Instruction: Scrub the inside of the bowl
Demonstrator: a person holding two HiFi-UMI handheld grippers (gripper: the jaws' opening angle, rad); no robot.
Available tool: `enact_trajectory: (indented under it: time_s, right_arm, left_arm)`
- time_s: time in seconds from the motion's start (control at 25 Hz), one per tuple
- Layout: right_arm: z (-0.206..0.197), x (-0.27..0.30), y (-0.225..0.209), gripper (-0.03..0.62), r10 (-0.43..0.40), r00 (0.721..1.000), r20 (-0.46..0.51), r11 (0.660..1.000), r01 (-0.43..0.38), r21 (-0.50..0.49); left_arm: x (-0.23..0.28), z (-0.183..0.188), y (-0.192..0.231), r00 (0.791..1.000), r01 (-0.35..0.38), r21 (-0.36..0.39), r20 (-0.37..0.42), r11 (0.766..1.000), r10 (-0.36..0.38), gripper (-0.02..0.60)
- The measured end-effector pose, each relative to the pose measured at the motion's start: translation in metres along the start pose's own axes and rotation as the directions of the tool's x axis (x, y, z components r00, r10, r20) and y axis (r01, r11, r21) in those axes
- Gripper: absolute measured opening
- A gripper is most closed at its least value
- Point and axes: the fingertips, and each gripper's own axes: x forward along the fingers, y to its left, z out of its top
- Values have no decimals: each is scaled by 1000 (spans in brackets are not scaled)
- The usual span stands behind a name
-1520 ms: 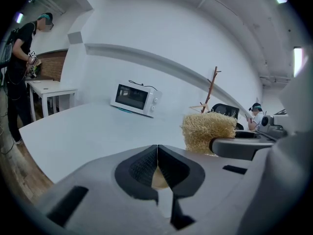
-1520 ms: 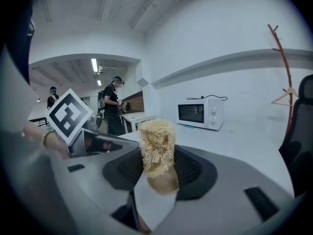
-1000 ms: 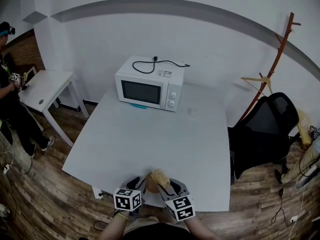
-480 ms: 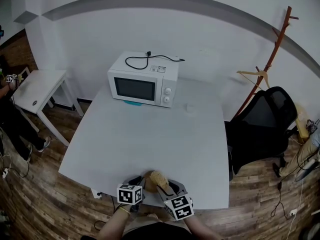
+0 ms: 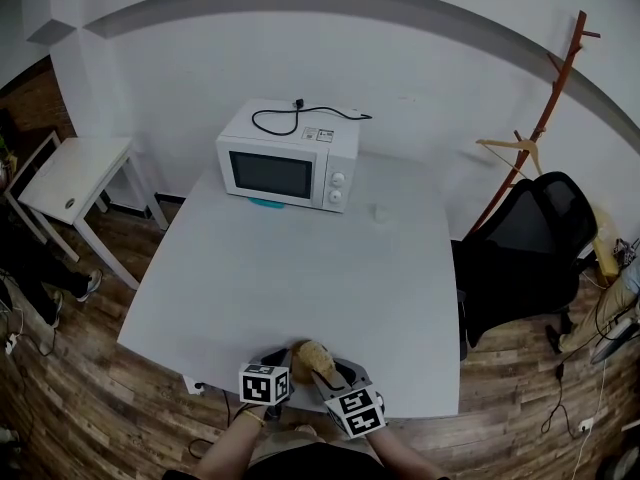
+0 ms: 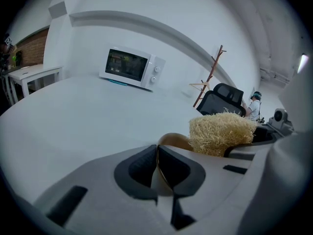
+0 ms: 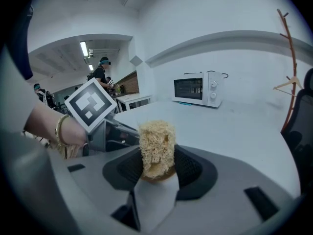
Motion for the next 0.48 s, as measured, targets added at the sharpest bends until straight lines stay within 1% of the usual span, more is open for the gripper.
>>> enact_trajectory:
  time_s: [0.2,0.48]
  right_arm:
    - [-3,4,-1,176,3,1000,-20,1000,-3,-7]
    - [-12,8,-5,176,-12,997,-75,1000,10,-18]
  left_arm:
    - [-5,7,-2,1000,-4,16,20,1000,4,28]
    - [-15,17,-10,998,3,37,58,999,-5,28]
